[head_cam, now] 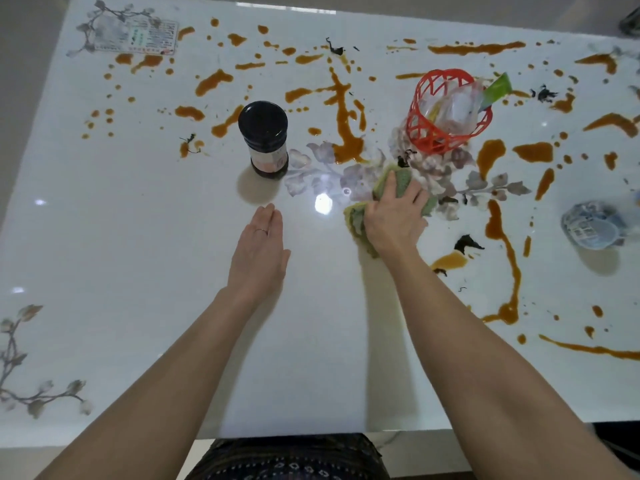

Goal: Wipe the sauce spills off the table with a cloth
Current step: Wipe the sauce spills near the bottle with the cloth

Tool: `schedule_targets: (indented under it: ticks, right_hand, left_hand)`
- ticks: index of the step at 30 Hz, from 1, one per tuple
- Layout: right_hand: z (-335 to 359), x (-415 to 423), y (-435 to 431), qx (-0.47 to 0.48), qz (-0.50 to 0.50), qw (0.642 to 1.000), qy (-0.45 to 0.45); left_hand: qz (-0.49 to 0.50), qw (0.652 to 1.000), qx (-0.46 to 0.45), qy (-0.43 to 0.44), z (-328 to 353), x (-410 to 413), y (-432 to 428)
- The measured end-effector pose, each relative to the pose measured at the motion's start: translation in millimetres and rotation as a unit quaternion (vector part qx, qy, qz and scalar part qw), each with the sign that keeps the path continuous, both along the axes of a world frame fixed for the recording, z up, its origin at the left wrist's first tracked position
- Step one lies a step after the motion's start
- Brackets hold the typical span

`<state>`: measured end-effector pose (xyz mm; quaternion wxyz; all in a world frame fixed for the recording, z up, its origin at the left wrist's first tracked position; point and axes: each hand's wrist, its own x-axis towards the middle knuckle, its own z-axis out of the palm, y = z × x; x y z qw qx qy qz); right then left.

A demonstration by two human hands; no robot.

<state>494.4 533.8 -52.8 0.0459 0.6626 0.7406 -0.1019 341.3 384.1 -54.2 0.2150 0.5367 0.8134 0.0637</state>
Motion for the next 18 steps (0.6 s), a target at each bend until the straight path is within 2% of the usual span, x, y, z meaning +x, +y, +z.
schedule_targets:
  ticks: [4,8,10,13,16,18]
  right_hand:
    - [1.1,-3.9,-11.2,-0.018,-0.068,0.997,-0.021]
    - [-2.4,-12.3,-60.6,-0.05,0.039,0.997,-0.045]
    - [-4.1,5.4,-58.7,-0.037,0.073,0.996,-0.034]
    - [-2.6,33.8,-33.5,-0.004,0.005,1.0,-0.01]
    - [3.8,33.4,-33.7,-0.036,-0.048,0.998,-0.027]
    - [6.2,22.8,-59.1,-0.065,-0.036,0.997,-0.038]
  left_hand:
    - [-0.008,1.0,-0.003,0.009,-2.5,-1.0,-1.3]
    - [-0.002,1.0,0.002,0.006,-5.3,-2.8,-1.0]
    - [-0.007,1.0,0.008,0.003,-5.9,-3.9,-0.7]
    - [-0.015,1.0,0.008,0.003,-5.7,-4.4,0.3]
    - [-0.01,1.0,0.005,0.007,-6.2,-3.6,0.1]
    - [-0.008,1.0,0.007,0.012,-7.4,-3.8,0.5]
